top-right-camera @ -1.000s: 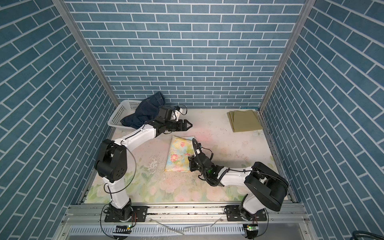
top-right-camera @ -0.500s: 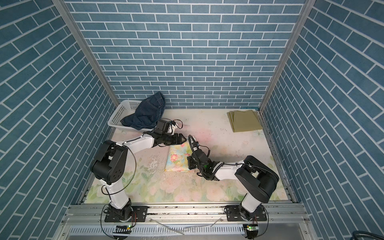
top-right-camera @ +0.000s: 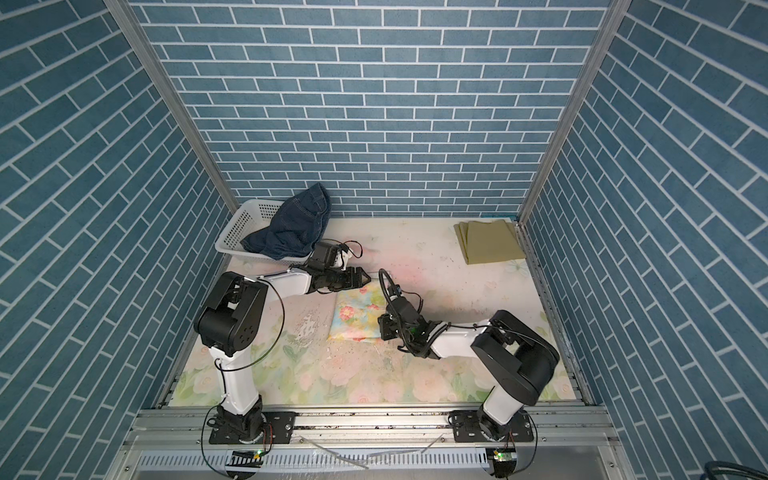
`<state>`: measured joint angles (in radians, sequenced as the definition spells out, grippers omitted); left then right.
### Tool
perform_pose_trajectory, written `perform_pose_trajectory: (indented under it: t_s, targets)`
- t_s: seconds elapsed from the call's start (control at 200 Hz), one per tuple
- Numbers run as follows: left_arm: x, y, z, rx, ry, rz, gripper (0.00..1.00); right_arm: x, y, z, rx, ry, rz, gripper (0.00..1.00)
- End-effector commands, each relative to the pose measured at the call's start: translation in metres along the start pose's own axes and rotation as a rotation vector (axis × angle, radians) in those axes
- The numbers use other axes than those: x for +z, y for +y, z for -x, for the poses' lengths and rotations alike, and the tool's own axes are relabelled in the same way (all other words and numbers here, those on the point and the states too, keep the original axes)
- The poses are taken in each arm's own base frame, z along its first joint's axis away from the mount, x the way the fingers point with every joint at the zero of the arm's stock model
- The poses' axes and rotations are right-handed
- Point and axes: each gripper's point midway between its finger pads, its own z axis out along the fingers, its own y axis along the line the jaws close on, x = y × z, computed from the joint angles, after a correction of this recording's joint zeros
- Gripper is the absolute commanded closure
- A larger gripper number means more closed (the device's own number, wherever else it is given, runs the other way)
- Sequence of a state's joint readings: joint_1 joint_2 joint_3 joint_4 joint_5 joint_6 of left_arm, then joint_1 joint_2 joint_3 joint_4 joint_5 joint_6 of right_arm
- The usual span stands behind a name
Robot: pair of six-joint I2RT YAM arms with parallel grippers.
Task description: Fold and stack the skirts
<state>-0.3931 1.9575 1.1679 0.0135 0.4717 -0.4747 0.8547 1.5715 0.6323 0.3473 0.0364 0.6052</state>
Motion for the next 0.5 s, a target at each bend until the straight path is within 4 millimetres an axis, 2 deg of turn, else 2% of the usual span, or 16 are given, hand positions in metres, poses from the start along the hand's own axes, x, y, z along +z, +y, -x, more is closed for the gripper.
perform_pose_trajectory:
  t_s: [0.0, 0.09, 0.175, 0.255, 0.385, 0.495]
  targets:
    - [-0.012, -0.012, 0.007, 0.009, -0.026, -0.03, 0.17, -0.018, -0.005, 0.041, 0.052, -0.022, 0.017, 0.58]
    - [-0.021, -0.03, 0.007, 0.038, -0.041, -0.055, 0.17, -0.018, -0.021, 0.064, 0.073, -0.015, -0.006, 0.45]
    - [-0.029, -0.041, 0.003, 0.076, -0.05, -0.054, 0.16, -0.011, -0.032, 0.074, 0.089, 0.026, 0.008, 0.31]
    - [-0.035, -0.043, -0.002, 0.112, -0.062, -0.029, 0.16, 0.001, -0.041, 0.08, 0.094, 0.069, 0.032, 0.24]
    - [-0.04, -0.045, -0.011, 0.181, -0.064, 0.007, 0.19, 0.021, -0.05, 0.085, 0.094, 0.125, 0.074, 0.18]
    - [-0.039, -0.045, -0.019, 0.243, -0.041, 0.048, 0.3, 0.035, -0.054, 0.083, 0.058, 0.179, 0.095, 0.16]
